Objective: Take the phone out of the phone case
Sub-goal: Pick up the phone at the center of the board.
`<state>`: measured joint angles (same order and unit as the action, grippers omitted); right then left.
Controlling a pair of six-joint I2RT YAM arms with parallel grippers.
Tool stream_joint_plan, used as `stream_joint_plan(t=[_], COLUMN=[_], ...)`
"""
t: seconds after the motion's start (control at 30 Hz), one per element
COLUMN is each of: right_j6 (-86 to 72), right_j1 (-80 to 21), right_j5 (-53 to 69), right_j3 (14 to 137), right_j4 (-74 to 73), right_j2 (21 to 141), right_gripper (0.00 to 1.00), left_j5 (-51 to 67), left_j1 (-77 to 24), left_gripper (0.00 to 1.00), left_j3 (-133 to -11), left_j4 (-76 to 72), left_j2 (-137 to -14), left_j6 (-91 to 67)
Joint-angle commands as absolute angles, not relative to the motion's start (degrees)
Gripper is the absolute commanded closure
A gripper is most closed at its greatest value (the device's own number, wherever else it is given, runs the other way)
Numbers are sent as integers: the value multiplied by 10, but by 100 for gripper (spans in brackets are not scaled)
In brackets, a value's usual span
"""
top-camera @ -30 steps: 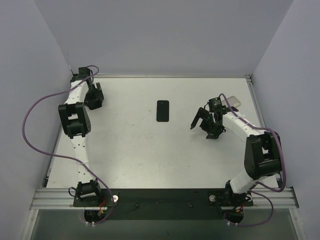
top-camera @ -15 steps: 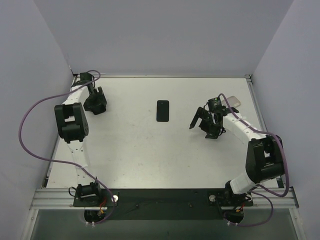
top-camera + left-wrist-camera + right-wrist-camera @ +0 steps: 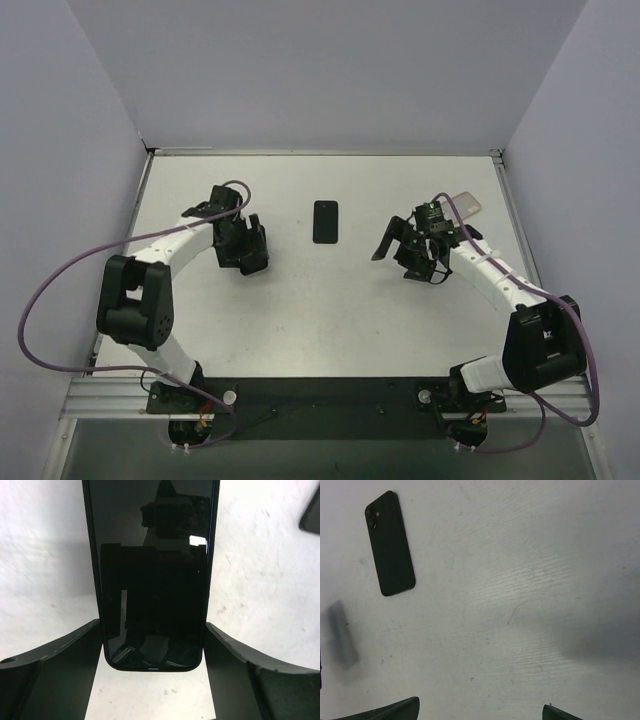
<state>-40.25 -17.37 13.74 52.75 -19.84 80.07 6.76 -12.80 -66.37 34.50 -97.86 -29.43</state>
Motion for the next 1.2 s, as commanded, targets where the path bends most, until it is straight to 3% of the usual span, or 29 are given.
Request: stream_joint_plan(t=[0.0, 0.2, 0.47, 0.63, 0.73, 0.97, 1.07, 1.1, 1.13, 1.17], right_j6=[-435, -512, -574, -576, -581, -588, -587, -587, -587, -586], right_j1=[-189, -214, -263, -303, -322, -332, -331, -330, -329, -326], right_j5=[184, 306, 373, 386, 393, 410, 415, 417, 422, 425], right_j3=[518, 497, 514, 547, 558, 567, 570, 571, 572, 573], right_j4=[-160, -9, 90, 94, 98, 118, 118, 119, 119, 118], right_j2=[796, 823, 894, 939, 969, 991, 989, 988, 987, 984], right_gripper=[1, 2, 7, 8, 14, 50, 76, 94, 100, 100], left_j5=[95, 126, 170, 189, 208, 206, 200, 200, 200, 198], left_j1=[-183, -258, -334, -353, -365, -386, -389, -390, -391, -391], left_gripper=[63, 63, 63, 63, 63, 63, 62, 62, 59, 45], left_j3=[-622, -569, -533, -554, -554, -564, -573, -575, -577, -579], left_j4=[291, 268, 211, 217, 200, 198, 205, 207, 210, 210], left_j2=[-884, -826, -799, -819, -823, -823, -818, -817, -813, -811], left_j6=[-352, -410, -454, -439, -446, -452, -454, -454, -454, -454])
